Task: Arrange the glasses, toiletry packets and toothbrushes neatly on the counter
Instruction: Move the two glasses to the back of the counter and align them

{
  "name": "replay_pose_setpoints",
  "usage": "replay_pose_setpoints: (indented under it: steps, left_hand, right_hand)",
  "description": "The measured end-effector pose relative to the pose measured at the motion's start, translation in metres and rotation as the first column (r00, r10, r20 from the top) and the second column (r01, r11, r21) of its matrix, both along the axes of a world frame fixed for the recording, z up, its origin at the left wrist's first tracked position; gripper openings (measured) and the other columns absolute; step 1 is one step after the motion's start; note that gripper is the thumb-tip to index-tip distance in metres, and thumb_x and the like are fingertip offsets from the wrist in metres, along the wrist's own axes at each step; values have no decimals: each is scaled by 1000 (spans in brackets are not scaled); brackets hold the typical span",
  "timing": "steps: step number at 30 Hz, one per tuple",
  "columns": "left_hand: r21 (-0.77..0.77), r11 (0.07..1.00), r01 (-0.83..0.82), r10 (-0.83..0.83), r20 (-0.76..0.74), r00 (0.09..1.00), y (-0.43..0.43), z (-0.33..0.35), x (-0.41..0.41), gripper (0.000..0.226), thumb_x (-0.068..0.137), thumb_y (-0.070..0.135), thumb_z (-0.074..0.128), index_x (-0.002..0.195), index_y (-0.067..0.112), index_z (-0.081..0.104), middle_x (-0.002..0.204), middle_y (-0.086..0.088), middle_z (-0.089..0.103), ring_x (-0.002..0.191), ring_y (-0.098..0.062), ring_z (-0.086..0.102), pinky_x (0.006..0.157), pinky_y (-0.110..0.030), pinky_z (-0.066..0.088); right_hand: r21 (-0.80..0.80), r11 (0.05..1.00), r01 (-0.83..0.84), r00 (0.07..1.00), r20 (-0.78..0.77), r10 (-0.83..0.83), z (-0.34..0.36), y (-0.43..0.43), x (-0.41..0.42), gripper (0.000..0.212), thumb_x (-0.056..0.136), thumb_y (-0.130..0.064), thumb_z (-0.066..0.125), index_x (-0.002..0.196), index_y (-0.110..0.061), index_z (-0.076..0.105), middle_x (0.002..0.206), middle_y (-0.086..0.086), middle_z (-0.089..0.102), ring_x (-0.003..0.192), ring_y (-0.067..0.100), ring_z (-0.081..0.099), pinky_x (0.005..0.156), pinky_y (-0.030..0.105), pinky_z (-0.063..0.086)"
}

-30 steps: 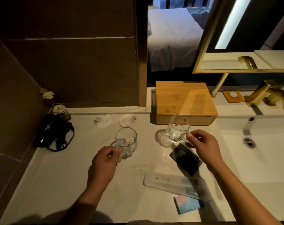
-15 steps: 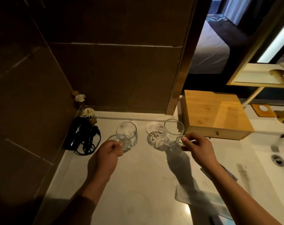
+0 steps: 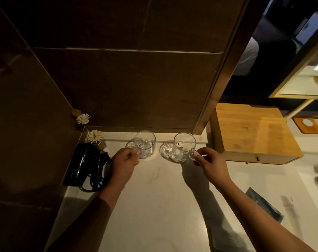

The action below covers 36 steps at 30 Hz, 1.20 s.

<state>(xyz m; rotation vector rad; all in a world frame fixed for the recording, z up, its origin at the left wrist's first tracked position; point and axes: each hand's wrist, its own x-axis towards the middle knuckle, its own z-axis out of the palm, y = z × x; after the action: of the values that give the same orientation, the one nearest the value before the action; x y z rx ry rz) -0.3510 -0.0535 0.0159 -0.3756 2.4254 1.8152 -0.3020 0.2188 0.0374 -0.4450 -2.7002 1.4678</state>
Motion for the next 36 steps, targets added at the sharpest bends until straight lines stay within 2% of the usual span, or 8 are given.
replay_pose_setpoints:
  steps: [2, 4, 11, 16, 19, 25, 28, 36]
  left_hand:
    - [-17, 1000, 8, -8, 3, 1000, -4, -6, -2, 26, 80, 33, 66, 61, 17, 58, 66, -7, 55, 65, -23, 55, 68, -39, 50]
    - [-2, 1000, 7, -7, 9, 1000, -6, -10, -2, 24, 78, 34, 66, 63, 17, 60, 65, -6, 56, 66, -23, 56, 72, -43, 50]
    - [76, 996, -46, 44, 26, 999, -6, -11, 1, 23, 89, 6, 66, 68, 15, 63, 81, -17, 62, 78, -29, 61, 85, -54, 55]
    - [139, 989, -58, 54, 37, 998, -3, -10, 3, 14, 90, 3, 64, 77, 6, 63, 84, -21, 62, 82, -29, 60, 77, -37, 55]
    - [104, 994, -45, 42, 30, 999, -4, -13, 3, 12, 91, 8, 65, 88, -4, 66, 92, -28, 65, 85, -27, 62, 70, -25, 55]
    - [104, 993, -49, 49, 7, 999, -3, -12, 5, 9, 90, 12, 66, 81, 13, 67, 95, -27, 68, 85, -25, 62, 74, -29, 55]
    - [127, 990, -62, 62, 7, 998, -2, -10, 6, 16, 91, 11, 66, 78, 21, 66, 94, -19, 68, 89, -25, 64, 71, -25, 54]
    - [129, 990, -61, 61, 7, 998, -4, -12, 4, 18, 90, 10, 67, 78, 24, 66, 106, -26, 68, 92, -25, 65, 60, -12, 55]
  right_hand:
    - [-15, 1000, 7, 1000, -7, -7, -3, -2, -4, 12, 92, -27, 66, 89, -16, 71, 84, 2, 73, 75, 17, 73, 76, 46, 61]
    - [3, 1000, 2, 1000, -15, -2, -6, -3, -7, 13, 93, -26, 65, 89, -15, 71, 84, 3, 72, 76, 19, 72, 76, 45, 61]
    - [31, 999, 24, 1000, -19, -23, -19, -4, -10, 12, 93, -26, 65, 95, -15, 70, 89, 4, 72, 80, 20, 71, 77, 47, 61]
    - [35, 999, 35, 999, -21, -34, -29, -1, -8, 13, 92, -28, 65, 93, -17, 71, 90, 3, 72, 83, 21, 70, 77, 49, 60]
    - [35, 999, 30, 999, -19, -29, -31, -1, -9, 13, 93, -29, 65, 93, -17, 70, 92, 3, 71, 84, 21, 69, 78, 49, 60]
    - [5, 1000, 30, 1000, -8, -30, -28, -2, -14, 13, 93, -27, 65, 93, -16, 71, 93, 5, 71, 87, 21, 66, 80, 47, 59]
    - [-12, 999, 44, 999, 2, -44, -27, -4, -16, 14, 93, -27, 65, 94, -15, 72, 94, 5, 71, 87, 22, 67, 81, 47, 59]
    - [-92, 988, 127, 991, -31, -130, -25, -12, -10, 9, 93, -24, 66, 92, -16, 70, 90, 5, 72, 82, 21, 72, 79, 48, 61]
